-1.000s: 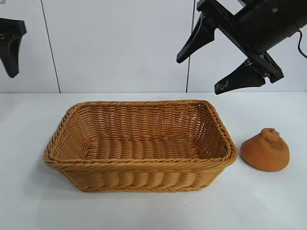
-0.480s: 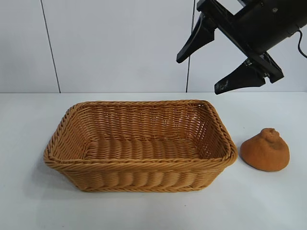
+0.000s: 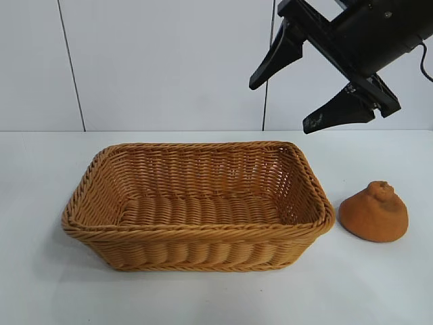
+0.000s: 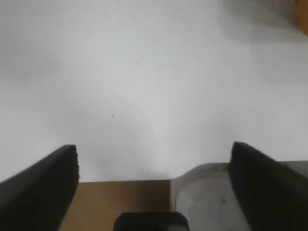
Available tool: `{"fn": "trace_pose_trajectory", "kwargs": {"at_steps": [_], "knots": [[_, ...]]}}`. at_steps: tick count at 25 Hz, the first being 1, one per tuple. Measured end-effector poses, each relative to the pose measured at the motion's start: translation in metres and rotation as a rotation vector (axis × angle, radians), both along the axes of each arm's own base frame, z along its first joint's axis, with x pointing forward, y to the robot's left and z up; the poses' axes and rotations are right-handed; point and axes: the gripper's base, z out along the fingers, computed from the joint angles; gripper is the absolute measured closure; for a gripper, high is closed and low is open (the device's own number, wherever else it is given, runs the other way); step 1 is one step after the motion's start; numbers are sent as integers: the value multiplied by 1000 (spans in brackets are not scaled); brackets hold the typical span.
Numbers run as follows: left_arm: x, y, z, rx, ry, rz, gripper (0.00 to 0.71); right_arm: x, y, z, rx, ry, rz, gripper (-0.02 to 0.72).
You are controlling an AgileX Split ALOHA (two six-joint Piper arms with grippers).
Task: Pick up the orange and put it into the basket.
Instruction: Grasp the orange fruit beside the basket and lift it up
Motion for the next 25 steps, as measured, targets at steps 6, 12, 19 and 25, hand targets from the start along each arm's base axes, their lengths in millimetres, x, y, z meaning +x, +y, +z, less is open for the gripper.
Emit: {"fn": "trace_pose_trajectory", "kwargs": {"at_steps": [6, 12, 19, 25], "knots": [[-45, 1, -4, -8, -253, 0, 101, -1, 0, 0, -4, 5, 8, 105], [-75, 2, 2, -15, -471, 0, 101, -2, -1, 0, -41, 7, 51, 105], [-94, 3, 2, -13, -597, 2, 101, 7, -6, 22, -156, -29, 73, 105], [-95, 3, 2, -12, -597, 2, 101, 14, -36, 25, -370, 1, -4, 105]]}}
